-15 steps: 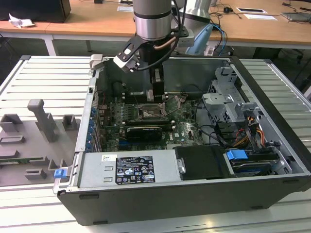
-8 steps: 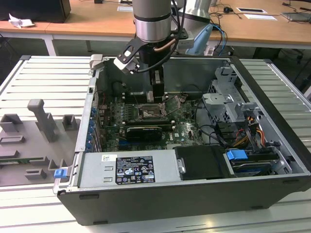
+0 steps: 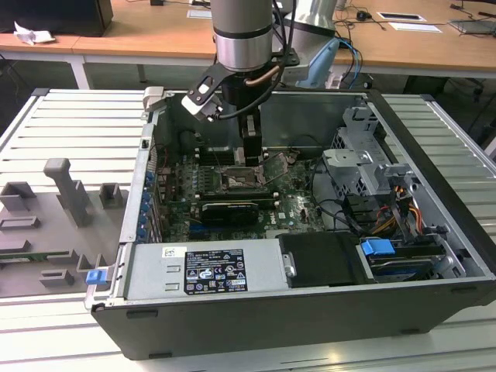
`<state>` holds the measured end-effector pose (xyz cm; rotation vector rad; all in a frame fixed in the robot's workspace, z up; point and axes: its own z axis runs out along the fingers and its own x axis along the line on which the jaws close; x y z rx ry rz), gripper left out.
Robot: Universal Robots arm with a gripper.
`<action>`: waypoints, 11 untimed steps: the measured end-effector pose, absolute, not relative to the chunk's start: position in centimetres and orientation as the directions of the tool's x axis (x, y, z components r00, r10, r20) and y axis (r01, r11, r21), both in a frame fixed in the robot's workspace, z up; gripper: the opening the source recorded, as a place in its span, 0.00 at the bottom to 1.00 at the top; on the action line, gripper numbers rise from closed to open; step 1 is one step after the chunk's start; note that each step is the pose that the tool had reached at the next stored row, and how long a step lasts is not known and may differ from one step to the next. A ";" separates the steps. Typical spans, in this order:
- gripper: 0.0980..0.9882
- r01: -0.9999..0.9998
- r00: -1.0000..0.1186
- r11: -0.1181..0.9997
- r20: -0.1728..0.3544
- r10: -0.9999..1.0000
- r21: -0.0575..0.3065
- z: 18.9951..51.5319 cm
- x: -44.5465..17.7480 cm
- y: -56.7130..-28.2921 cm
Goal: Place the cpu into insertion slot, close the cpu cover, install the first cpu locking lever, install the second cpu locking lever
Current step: 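Place the cpu into insertion slot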
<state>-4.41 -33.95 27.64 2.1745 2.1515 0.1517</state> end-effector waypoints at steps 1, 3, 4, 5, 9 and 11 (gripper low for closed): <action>0.48 0.992 0.010 -0.011 0.015 1.000 0.126 27.6 -4.4 -34.0; 0.48 0.992 0.010 -0.012 0.016 1.000 0.125 27.5 -4.4 -34.0; 0.48 0.992 0.010 -0.012 0.018 1.000 0.125 27.4 -4.4 -33.9; 0.48 0.992 0.010 -0.012 0.018 1.000 0.126 27.3 -4.4 -33.9; 0.48 0.992 0.010 -0.012 0.018 1.000 0.125 27.1 -4.4 -34.0; 0.48 0.992 0.010 -0.012 0.018 1.000 0.125 27.0 -4.4 -34.0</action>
